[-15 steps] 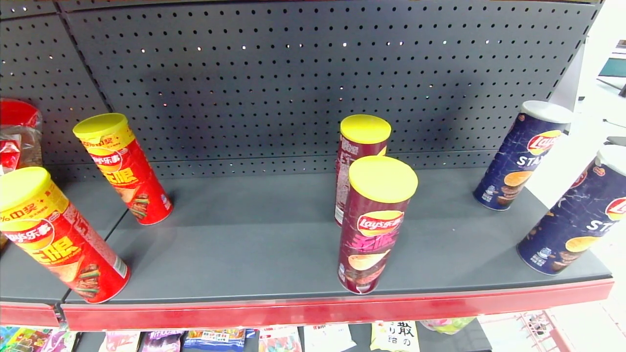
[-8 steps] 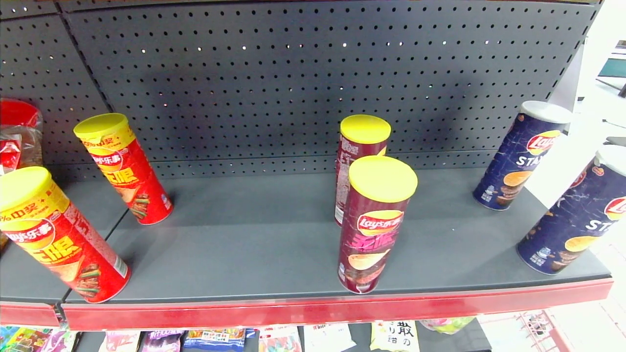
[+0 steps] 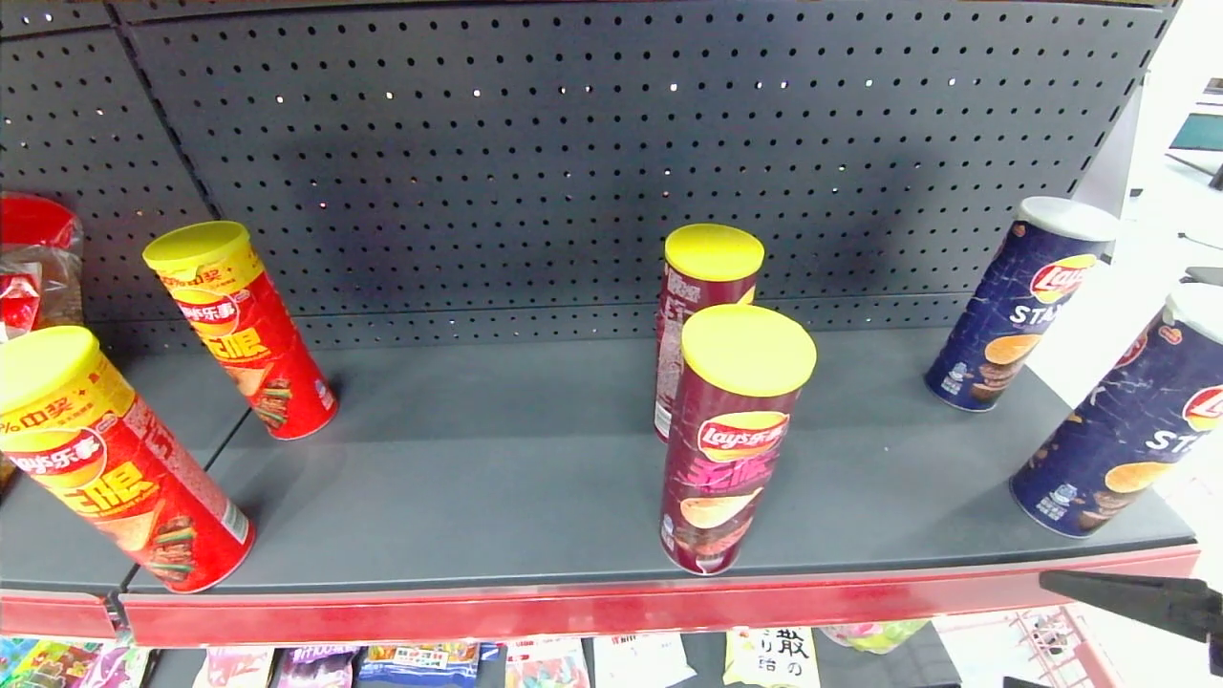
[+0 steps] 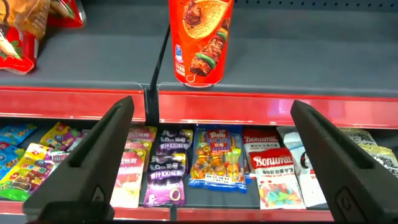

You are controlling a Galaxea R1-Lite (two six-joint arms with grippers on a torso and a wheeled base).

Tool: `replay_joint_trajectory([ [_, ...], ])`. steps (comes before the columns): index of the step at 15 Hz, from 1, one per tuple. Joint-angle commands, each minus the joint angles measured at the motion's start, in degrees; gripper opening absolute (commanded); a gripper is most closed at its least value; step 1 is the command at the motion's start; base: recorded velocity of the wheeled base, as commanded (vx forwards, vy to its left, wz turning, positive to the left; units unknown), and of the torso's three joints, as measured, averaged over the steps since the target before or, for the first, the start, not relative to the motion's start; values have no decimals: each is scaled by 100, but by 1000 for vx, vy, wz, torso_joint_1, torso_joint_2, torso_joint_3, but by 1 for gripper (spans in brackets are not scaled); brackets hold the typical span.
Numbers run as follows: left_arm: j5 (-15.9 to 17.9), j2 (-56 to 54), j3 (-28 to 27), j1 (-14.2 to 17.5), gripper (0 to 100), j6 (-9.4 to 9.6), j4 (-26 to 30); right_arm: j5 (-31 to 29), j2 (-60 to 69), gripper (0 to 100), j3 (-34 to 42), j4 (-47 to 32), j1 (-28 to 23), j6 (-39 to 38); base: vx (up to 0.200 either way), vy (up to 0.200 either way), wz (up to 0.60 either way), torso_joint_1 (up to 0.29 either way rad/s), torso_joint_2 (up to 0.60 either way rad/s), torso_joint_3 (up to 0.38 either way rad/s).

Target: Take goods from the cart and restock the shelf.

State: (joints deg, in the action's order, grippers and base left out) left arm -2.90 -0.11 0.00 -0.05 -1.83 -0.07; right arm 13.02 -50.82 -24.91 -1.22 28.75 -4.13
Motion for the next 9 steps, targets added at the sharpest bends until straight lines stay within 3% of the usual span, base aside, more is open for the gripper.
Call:
replay_joint_trajectory([
  [1, 0, 11, 0, 5, 100, -2, -1, -238, -912, 100, -50, 254, 386, -123, 0, 0, 0, 0, 0, 0],
  [5, 0, 11, 0, 5, 100, -2, -1, -766, -1835, 100, -111, 1054, 685, -140, 0, 0, 0, 0, 0, 0],
  [9, 0, 11, 0, 5, 100, -2, -1, -1179, -2555, 100, -586, 1317, 685, -132, 0, 0, 0, 0, 0, 0],
])
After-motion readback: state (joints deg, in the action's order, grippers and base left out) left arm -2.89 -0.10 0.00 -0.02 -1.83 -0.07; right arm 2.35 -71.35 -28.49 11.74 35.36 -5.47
